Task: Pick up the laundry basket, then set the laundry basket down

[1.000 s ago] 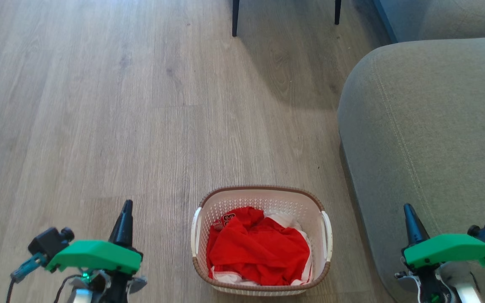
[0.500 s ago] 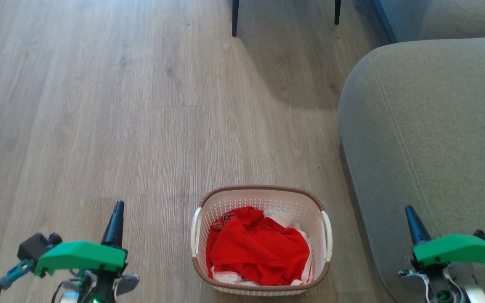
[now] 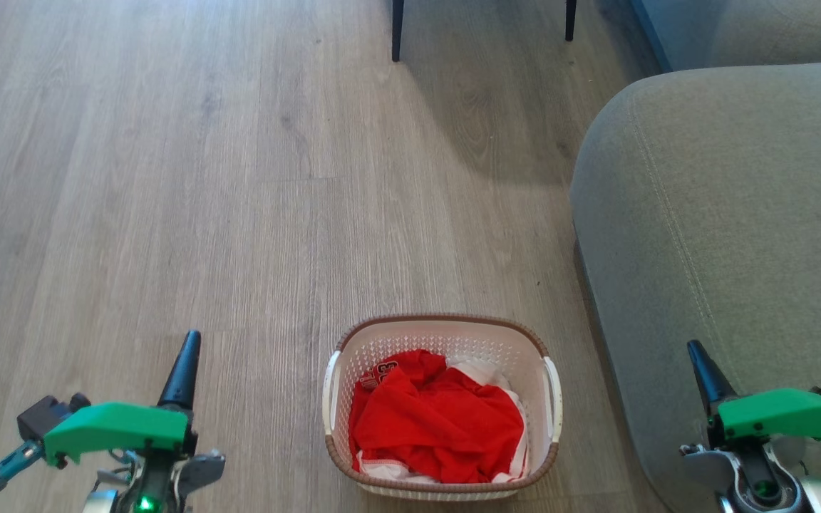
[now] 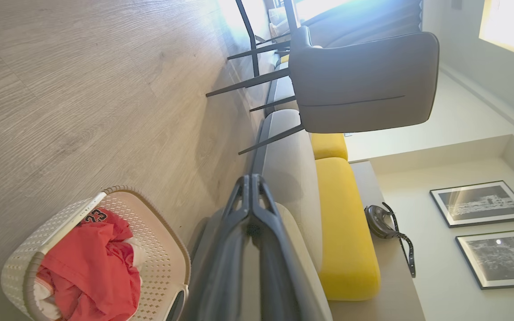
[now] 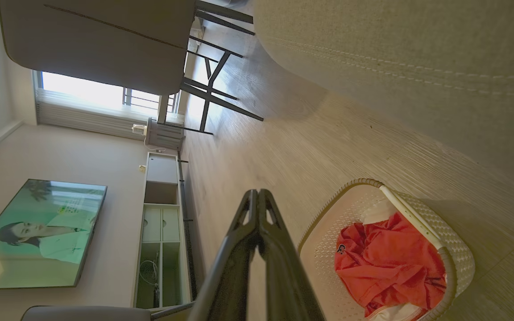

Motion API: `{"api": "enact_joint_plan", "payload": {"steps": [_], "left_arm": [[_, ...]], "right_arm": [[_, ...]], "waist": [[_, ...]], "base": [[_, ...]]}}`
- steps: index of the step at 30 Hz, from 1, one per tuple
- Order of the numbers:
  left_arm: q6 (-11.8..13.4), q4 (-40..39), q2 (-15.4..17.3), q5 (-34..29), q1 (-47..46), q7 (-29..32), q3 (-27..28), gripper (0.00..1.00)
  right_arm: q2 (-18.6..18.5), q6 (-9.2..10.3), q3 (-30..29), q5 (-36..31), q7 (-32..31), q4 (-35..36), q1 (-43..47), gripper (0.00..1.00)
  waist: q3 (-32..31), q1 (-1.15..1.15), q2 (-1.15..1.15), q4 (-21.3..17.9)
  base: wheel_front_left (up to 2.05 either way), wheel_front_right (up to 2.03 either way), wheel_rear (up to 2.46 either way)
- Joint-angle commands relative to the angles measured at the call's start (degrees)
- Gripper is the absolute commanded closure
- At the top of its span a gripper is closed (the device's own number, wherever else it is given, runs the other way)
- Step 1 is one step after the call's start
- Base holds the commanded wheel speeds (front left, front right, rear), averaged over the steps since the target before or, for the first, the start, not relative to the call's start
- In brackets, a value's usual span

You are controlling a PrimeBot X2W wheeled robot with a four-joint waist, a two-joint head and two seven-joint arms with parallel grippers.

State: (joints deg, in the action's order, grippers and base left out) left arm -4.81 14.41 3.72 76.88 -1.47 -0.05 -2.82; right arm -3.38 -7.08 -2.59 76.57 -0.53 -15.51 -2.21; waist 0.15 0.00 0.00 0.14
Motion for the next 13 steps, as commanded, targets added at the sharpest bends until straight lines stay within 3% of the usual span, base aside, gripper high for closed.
{"api": "enact_joint_plan", "payload": {"steps": [1,13], "left_arm": [[-0.7,-1.5,0.9,1.7,-3.3,0.4,2.4,1.0],[-1.6,-1.0,0.8,8.4,-3.8,2.3,4.5,1.0]], "right_arm": [[-0.8,-0.33,0.3,1.7,-0.4,1.8,-2.8,1.0],[-0.8,-0.36,-0.8,8.4,-2.3,1.7,-3.3,1.0]], "waist": [[0.0,0.0,0.0,0.0],[0.0,0.0,0.0,-0.1]], "base": [[0.0,0.0,0.0],[0.0,0.0,0.0]]}}
